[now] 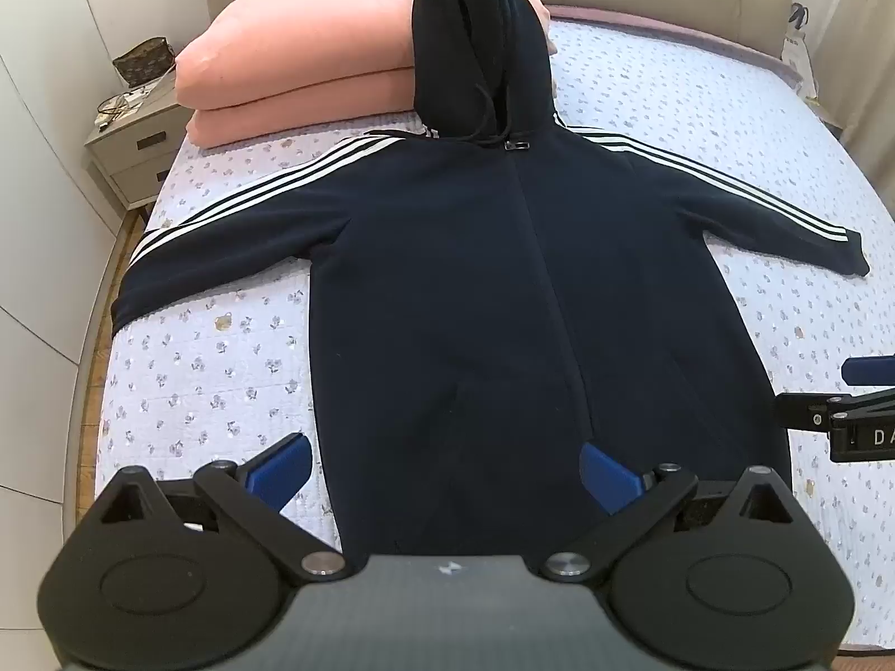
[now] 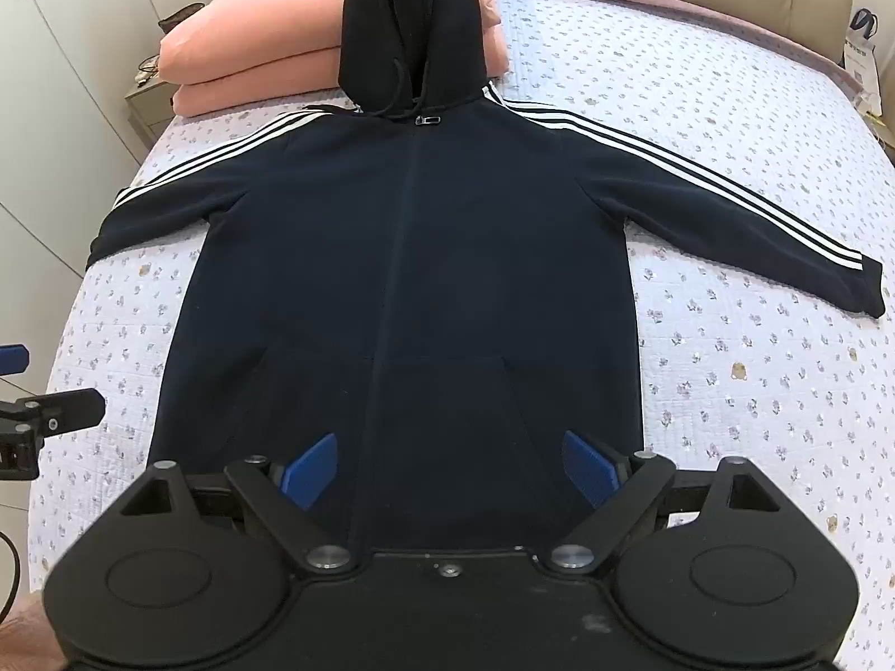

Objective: Fold large clothes

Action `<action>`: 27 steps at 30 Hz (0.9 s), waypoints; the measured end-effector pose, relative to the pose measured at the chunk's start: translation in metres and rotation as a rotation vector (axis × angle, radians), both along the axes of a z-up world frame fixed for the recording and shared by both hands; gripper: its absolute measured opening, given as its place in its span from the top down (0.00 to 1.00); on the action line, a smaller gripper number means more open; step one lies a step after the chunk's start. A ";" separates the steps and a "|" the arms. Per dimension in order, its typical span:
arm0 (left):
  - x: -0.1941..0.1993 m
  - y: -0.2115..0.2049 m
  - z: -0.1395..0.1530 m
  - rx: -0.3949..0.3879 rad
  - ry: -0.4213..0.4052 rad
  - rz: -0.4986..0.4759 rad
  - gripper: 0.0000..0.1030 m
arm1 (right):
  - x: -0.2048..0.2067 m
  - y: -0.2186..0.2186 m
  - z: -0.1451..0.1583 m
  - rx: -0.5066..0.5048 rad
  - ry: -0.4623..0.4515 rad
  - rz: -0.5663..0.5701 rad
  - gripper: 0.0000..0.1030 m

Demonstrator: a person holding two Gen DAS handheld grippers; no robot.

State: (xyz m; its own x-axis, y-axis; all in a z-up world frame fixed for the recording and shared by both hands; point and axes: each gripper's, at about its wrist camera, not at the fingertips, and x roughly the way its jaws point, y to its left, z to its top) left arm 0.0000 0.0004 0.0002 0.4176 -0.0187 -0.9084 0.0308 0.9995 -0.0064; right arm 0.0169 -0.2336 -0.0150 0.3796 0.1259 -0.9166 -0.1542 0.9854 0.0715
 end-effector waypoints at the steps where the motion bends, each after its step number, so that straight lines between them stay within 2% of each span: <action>1: 0.000 0.000 0.000 0.001 0.000 -0.001 0.00 | 0.000 0.000 0.000 0.003 0.003 0.000 0.00; 27: 0.000 0.002 0.000 0.006 -0.005 0.000 0.00 | 0.002 0.003 -0.002 0.002 0.009 0.007 0.00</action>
State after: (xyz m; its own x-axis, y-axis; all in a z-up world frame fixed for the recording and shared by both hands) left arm 0.0004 0.0023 0.0000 0.4224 -0.0132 -0.9063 0.0309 0.9995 -0.0002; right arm 0.0190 -0.2309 -0.0171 0.3705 0.1301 -0.9197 -0.1607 0.9842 0.0745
